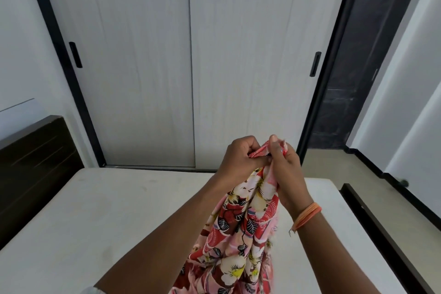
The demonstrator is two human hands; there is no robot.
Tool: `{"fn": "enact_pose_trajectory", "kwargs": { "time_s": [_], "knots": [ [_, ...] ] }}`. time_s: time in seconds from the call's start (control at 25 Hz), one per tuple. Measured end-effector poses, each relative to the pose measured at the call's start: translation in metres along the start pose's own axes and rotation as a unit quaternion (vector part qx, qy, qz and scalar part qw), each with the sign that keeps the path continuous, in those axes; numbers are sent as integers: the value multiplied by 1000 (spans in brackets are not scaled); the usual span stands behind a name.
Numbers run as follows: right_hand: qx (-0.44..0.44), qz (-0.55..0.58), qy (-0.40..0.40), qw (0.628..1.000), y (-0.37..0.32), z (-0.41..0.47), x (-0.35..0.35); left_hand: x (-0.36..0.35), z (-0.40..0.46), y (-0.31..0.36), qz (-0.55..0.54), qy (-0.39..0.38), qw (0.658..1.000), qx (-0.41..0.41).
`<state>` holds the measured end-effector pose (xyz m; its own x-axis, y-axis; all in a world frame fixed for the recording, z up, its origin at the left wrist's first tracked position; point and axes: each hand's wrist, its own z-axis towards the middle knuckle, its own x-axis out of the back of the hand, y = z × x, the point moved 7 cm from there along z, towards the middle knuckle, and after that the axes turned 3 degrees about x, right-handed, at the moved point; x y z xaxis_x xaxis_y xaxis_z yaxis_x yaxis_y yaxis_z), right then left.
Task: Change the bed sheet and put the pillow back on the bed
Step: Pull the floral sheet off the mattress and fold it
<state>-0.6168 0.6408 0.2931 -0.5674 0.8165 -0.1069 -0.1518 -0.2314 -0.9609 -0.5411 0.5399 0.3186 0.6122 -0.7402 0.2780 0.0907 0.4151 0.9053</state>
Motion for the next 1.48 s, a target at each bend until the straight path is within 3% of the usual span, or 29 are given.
{"fn": "enact_pose_trajectory", "kwargs": {
  "time_s": [0.08,0.24,0.4,0.52,0.64,0.76,0.84,0.92,1.04,1.12,1.2,1.28,1.4,1.48],
  "knots": [
    [71,-74,48,994,-10,0,7,-6,1,4,14,-6,1000,-8],
    [241,-240,157,927,-60,2,21,-2,4,30,51,-1,998,-44],
    [296,-190,109,930,-100,36,19,3,16,39,30,-105,994,-22],
    [280,-135,70,948,-122,74,14,2,19,29,97,-106,990,0],
    [286,-151,66,944,-140,103,12,-2,13,-2,171,-156,971,63],
    [293,-152,81,941,-150,118,17,-1,2,-32,273,-164,947,51],
    [261,-112,110,952,-149,125,23,2,-5,-46,226,-162,959,58],
    [218,-62,125,966,-146,133,28,12,-9,-57,100,-154,976,116],
    [120,32,145,982,-136,142,38,7,-26,-62,-24,-216,959,182],
    [59,92,148,983,-131,145,41,-19,-53,-75,45,-311,923,223],
    [24,122,125,984,-128,145,37,-50,-79,-103,240,-390,868,192],
    [14,142,97,985,-125,142,29,-70,-95,-120,329,-383,856,111],
    [13,98,93,991,-121,138,31,-55,-104,-138,340,-330,872,122],
    [4,92,106,990,-118,138,43,-25,-99,-147,416,-283,859,98]
  ]
}}
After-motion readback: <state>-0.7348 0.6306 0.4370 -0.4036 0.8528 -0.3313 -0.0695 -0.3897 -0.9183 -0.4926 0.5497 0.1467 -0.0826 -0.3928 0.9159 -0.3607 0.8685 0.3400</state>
